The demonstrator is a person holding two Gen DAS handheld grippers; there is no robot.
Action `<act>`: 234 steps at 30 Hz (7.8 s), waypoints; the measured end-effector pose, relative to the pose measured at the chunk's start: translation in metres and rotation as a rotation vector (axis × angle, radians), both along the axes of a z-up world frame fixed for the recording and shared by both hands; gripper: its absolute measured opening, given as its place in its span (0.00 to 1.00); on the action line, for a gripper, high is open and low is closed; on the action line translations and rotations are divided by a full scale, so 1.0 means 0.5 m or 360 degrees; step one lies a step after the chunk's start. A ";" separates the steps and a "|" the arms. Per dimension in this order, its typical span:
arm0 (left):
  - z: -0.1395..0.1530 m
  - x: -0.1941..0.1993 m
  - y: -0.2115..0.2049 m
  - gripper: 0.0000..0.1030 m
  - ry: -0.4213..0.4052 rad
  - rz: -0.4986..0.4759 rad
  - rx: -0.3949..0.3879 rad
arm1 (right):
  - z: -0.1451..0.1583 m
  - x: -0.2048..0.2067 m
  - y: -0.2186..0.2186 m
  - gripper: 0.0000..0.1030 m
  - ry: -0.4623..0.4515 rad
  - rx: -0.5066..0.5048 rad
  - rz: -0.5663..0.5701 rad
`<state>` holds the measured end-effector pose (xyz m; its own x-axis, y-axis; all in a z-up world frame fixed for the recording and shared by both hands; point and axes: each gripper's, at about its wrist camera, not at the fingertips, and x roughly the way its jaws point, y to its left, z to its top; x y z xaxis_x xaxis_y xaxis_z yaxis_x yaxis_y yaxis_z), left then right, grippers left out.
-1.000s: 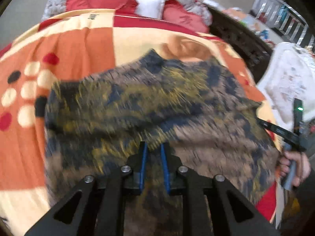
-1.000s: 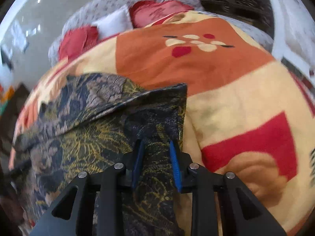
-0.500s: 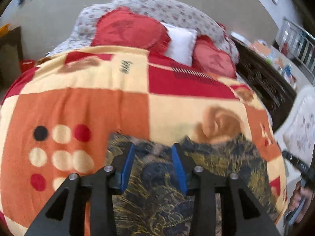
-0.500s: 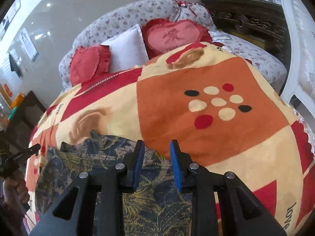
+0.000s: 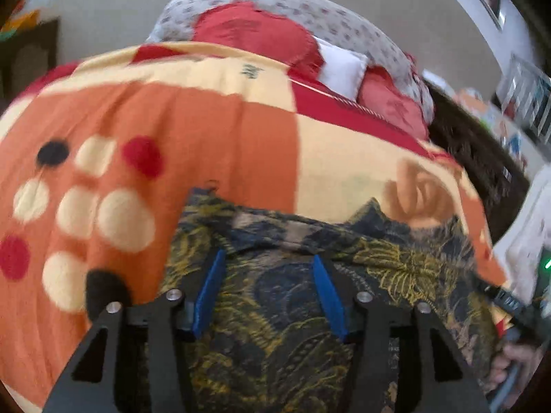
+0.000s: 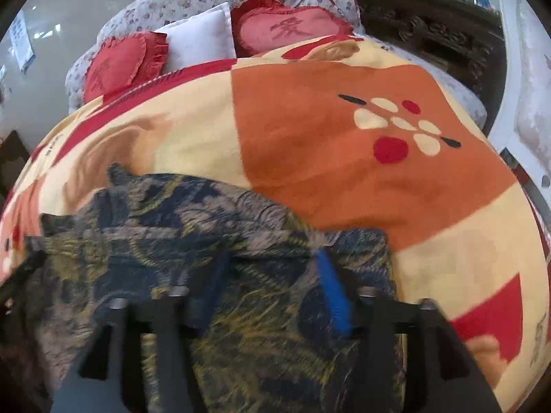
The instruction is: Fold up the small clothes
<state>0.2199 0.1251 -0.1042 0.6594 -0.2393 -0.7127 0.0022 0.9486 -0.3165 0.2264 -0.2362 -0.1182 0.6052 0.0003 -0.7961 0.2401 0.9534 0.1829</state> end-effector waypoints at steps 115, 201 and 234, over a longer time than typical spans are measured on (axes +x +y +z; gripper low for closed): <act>0.125 -0.402 -0.027 0.13 -0.0327 -0.0068 0.0100 | 0.025 -0.285 0.167 0.24 -0.0055 -0.0019 0.0396; 0.050 -0.386 -0.385 0.00 -0.0087 -0.0784 0.0315 | 0.005 -0.417 -0.037 0.10 -0.0061 0.0070 0.0516; 0.033 0.064 -0.446 0.28 0.0094 -0.0442 0.0127 | -0.017 -0.068 -0.089 0.21 -0.0067 0.0253 -0.0085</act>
<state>0.2520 -0.0979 -0.0878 0.5333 -0.3467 -0.7716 0.2490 0.9361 -0.2484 0.1923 -0.2807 -0.1269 0.6407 0.0909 -0.7624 0.2787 0.8977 0.3412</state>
